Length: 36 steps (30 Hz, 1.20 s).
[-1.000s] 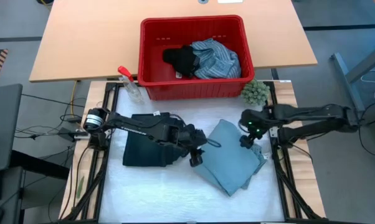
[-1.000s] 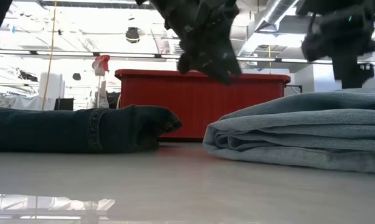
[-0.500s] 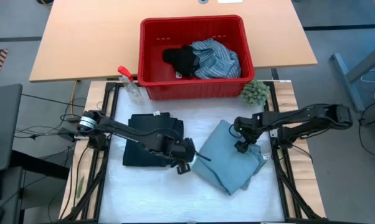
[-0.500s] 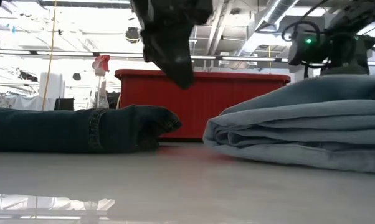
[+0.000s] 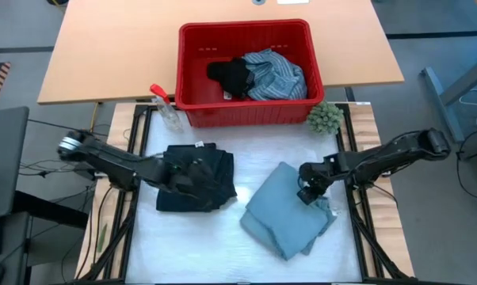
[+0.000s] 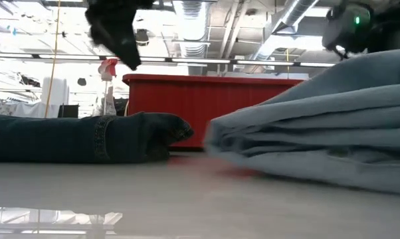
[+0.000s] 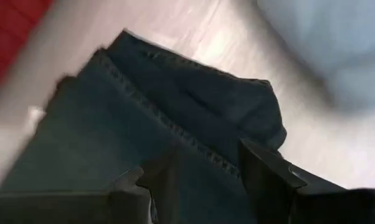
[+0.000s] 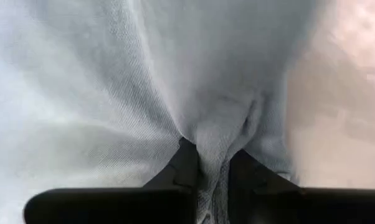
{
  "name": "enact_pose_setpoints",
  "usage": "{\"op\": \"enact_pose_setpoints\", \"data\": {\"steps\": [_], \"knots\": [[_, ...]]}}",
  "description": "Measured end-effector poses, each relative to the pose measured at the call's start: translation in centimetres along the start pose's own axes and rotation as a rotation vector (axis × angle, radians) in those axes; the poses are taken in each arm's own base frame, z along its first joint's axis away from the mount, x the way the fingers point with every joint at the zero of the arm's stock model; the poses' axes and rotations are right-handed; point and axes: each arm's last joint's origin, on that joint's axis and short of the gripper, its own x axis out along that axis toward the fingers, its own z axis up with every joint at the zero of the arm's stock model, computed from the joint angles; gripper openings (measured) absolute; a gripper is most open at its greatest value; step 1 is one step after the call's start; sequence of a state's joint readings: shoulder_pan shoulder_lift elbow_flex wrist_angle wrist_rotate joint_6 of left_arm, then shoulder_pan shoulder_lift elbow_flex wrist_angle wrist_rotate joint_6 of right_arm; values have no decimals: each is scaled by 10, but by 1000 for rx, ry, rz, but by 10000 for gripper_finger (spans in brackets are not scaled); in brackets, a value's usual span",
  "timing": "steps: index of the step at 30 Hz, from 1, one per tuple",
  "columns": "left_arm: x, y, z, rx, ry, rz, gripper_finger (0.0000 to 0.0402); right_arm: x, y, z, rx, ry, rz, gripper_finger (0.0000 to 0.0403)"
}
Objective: Fold Laundry from Bin
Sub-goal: Stack the light blue pants on top of the dark blue pants
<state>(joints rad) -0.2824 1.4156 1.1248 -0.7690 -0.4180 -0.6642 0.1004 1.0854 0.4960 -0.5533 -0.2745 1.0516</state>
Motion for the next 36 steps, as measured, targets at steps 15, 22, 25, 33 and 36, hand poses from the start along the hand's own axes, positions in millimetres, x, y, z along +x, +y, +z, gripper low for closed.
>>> {"op": "enact_pose_setpoints", "data": {"steps": [15, 22, 25, 33, 36], "knots": [[1, 52, -71, -521, -517, -590, 153, -129, 95, 9, -154, -428, 660, 67], [-30, 67, -67, -449, -667, -631, 153, -173, 136, 16, -203, -556, 845, 67], [-48, 78, -66, -458, -762, -639, 153, -171, 157, 30, -208, -651, 927, 67], [-101, 123, -78, -490, -1080, -551, 153, -115, 210, 80, -221, -922, 1042, 67], [-116, 147, -89, -592, -1190, -358, 153, -86, 219, 96, -158, -995, 1056, 67]]}}
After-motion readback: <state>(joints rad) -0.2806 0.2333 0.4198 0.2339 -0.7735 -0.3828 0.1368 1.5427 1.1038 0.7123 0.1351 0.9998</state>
